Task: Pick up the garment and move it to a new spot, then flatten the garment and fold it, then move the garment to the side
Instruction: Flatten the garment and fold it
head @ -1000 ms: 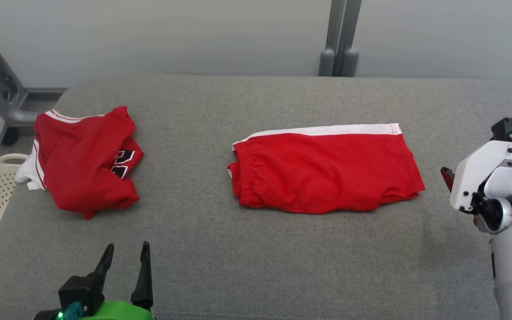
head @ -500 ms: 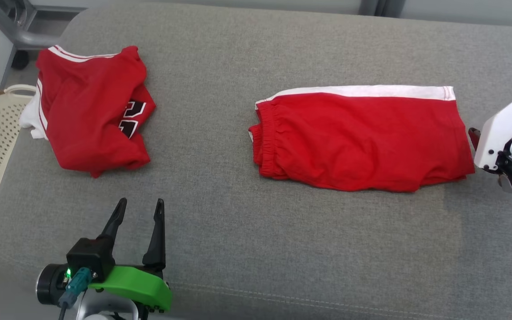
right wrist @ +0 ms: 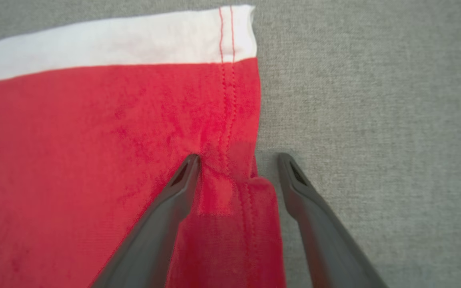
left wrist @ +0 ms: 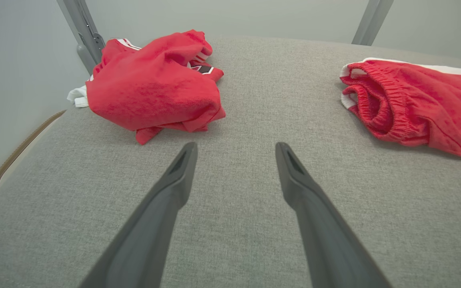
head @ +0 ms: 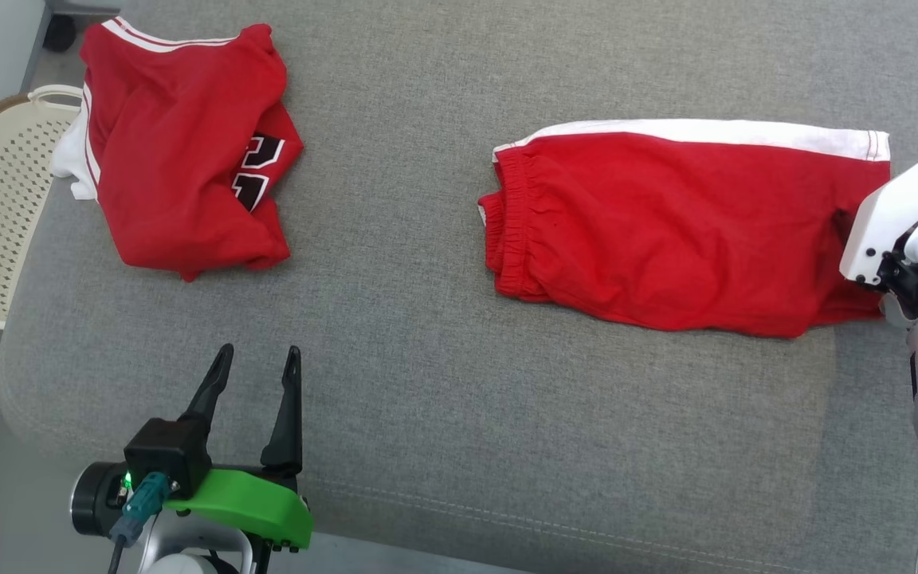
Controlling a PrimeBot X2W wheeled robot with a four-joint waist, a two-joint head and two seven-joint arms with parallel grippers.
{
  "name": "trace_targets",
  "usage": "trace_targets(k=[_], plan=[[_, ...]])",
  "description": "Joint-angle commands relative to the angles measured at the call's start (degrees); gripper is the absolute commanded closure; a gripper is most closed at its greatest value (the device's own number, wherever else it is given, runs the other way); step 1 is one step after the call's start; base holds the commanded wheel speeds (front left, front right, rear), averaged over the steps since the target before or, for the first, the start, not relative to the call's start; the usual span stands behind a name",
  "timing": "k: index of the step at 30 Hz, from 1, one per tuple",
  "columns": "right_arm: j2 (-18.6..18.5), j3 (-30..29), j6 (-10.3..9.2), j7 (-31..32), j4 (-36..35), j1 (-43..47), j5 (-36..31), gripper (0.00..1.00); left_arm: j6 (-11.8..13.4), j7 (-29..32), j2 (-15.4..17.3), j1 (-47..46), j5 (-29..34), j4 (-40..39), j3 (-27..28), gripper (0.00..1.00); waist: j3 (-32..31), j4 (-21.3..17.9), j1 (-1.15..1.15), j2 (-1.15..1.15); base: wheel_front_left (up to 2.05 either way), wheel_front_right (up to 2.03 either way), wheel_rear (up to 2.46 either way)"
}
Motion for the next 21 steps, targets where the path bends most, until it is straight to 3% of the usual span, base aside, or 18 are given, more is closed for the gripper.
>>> trace_targets(k=[1,2,3,4,7,10,21], plan=[[0.7,-0.6,0.01,0.4,2.3,-0.5,-0.2,0.1,0.0,-0.2,-0.1,-1.0,0.0,0.3,-0.1,0.0,0.3,0.5,0.0,0.0,0.0,0.0,0.0],[0.7,-0.6,0.01,0.4,2.3,-0.5,-0.2,0.1,0.0,-0.2,-0.1,-1.0,0.0,0.3,-0.1,0.0,0.3,0.5,0.0,0.0,0.0,0.0,0.0],[0.9,-0.9,0.01,0.5,2.9,-0.9,-0.4,0.33,0.0,-0.2,-0.1,-1.1,-0.1,0.3,-0.1,0.0,0.4,0.6,0.0,0.0,0.0,0.0,0.0],[0.9,-1.2,0.01,0.6,3.5,-1.2,-0.7,0.49,0.1,-0.2,-0.1,-1.1,-0.2,0.4,-0.2,0.0,0.4,0.7,0.0,0.0,0.0,0.0,0.0],[1.0,-1.5,0.0,1.2,5.3,-1.7,-1.4,0.65,0.1,-0.3,-0.2,-1.2,-0.3,0.7,-0.3,0.0,0.3,1.0,0.0,0.0,0.0,0.0,0.0],[1.0,-1.9,-0.02,1.0,6.6,-1.8,-1.7,1.0,0.2,-0.5,-0.2,-1.1,-0.6,1.1,-0.3,0.0,-0.1,1.2,0.0,0.0,0.0,0.0,0.0],[-1.1,-4.3,-0.07,-1.2,8.0,-2.7,-4.4,1.0,0.5,-0.3,0.3,-0.3,-1.1,1.5,-0.6,0.0,-1.5,1.1,0.0,0.0,0.0,0.0,0.0]])
